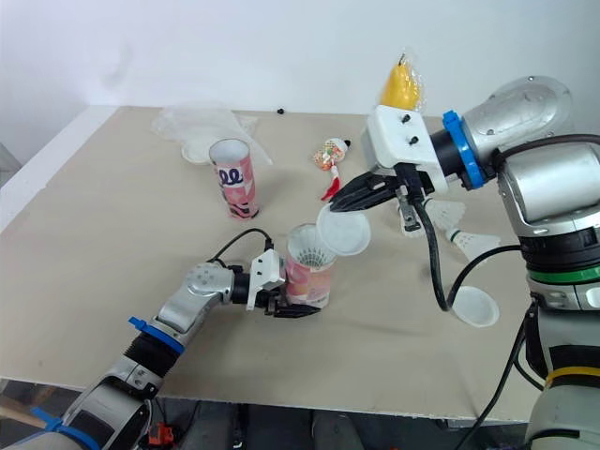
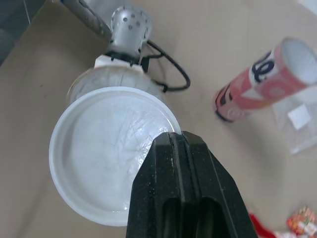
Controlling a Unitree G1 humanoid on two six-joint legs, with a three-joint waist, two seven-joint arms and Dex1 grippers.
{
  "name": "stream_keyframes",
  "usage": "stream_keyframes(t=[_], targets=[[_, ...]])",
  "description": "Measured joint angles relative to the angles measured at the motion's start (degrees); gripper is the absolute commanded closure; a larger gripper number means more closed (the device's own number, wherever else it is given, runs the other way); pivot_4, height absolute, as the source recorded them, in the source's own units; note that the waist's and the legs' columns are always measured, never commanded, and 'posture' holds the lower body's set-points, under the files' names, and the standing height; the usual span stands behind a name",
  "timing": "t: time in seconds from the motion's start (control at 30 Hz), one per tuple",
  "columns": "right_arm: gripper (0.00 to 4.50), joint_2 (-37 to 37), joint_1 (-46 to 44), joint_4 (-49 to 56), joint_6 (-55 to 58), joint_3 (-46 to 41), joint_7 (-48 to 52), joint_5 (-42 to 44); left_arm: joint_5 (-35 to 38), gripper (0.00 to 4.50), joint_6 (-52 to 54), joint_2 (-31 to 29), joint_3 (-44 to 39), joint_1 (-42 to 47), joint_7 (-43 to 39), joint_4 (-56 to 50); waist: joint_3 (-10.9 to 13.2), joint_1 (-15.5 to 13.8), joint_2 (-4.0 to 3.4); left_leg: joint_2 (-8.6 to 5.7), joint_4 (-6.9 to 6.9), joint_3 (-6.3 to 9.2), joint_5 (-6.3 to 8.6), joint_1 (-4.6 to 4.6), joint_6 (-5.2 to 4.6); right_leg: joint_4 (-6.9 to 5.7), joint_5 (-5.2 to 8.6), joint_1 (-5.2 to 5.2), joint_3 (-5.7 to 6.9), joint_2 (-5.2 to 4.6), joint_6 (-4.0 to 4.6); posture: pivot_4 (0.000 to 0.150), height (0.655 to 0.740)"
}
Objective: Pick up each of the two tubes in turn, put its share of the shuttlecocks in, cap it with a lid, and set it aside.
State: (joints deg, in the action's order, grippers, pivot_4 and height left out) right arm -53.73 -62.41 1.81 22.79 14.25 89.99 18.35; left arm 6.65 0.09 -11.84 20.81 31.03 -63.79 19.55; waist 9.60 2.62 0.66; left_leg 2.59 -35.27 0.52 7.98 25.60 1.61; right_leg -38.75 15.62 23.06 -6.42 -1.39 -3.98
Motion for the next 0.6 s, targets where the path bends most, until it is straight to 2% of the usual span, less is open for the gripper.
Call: stream_keyframes(t=[0.37,0.6], targets=[[4.46,6.0,-1.0,-2.7,-3.0,5.6,0.2,0.7,-0.1,1.46,0.0,-0.4,0.2,0.2,0.5,0.0,0.0,0.0,0.01,0.04,-0.02,0.00,0.01,0.01,-0.01,-0.02,-0.02,0.01,0.01,0.04,0.02,0.150,0.7400],[4.46,6.7,-1.0,-5.0,-6.1,7.5,0.2,-0.7,-0.1,1.46,0.0,-0.5,0.5,0.2,0.8,-0.3,0.0,0.0,0.01,0.04,-0.01,0.01,0.01,0.01,-0.01,-0.02,-0.01,0.00,0.02,0.04,0.02,0.150,0.7400]])
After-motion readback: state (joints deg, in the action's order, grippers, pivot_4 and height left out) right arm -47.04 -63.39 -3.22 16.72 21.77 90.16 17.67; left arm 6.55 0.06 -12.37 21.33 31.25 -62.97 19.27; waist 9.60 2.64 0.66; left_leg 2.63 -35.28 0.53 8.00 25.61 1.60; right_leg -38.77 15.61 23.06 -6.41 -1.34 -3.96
